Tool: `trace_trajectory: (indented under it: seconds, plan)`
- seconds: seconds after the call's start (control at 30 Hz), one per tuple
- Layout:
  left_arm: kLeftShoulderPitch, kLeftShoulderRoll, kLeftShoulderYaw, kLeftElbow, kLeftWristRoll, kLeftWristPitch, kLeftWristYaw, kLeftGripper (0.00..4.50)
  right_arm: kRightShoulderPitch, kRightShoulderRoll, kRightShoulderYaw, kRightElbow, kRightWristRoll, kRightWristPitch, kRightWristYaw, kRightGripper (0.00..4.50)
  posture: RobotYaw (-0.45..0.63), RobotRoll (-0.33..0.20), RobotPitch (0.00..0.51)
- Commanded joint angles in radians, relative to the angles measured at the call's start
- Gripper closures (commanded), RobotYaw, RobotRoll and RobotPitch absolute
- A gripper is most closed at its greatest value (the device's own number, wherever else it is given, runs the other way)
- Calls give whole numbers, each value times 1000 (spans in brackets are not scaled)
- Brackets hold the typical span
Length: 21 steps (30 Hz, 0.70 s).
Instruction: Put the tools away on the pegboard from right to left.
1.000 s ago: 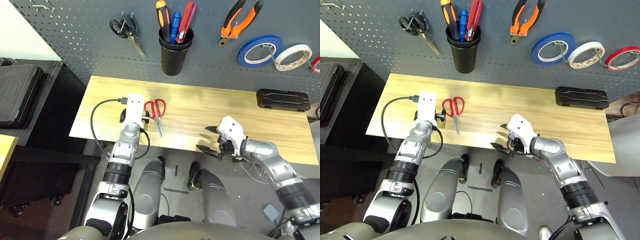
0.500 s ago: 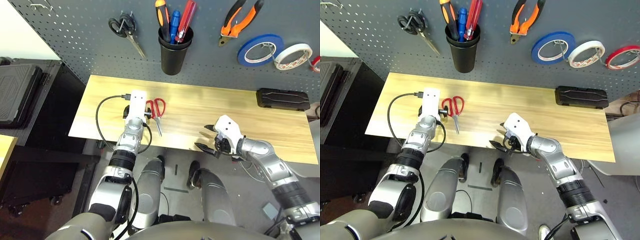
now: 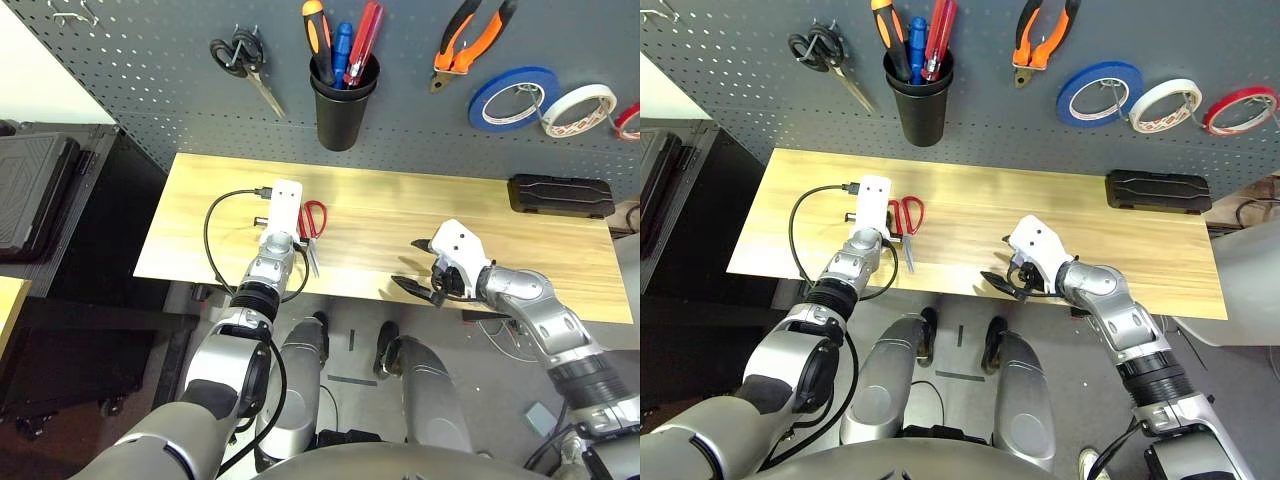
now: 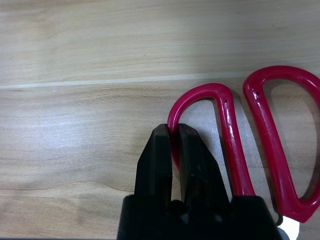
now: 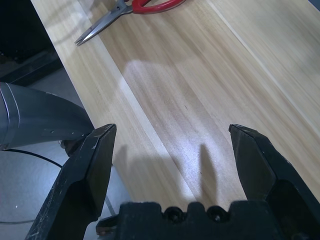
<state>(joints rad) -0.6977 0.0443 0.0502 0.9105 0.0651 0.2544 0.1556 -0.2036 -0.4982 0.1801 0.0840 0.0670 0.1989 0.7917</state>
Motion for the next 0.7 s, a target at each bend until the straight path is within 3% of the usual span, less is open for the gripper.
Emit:
trace_trajectory:
  seconds: [0.03, 0.23, 0.5, 0.7]
  plan:
    - [41, -13, 31, 38, -32, 40, 7, 4472, -3, -7, -7, 34, 7, -28, 18, 0, 212, 0, 290]
    - [65, -17, 58, -62, -56, 52, 25, 4472, -47, 8, -8, 107, 13, -105, 41, 0, 235, 0, 274]
    - [191, -38, 95, -445, -110, 144, 17, 4472, -81, 44, -59, 175, 105, -262, 115, 0, 283, 0, 249]
    - [296, -31, 111, -730, -131, 216, 14, 4472, -90, 79, -137, 168, 242, -346, 194, 0, 312, 0, 230]
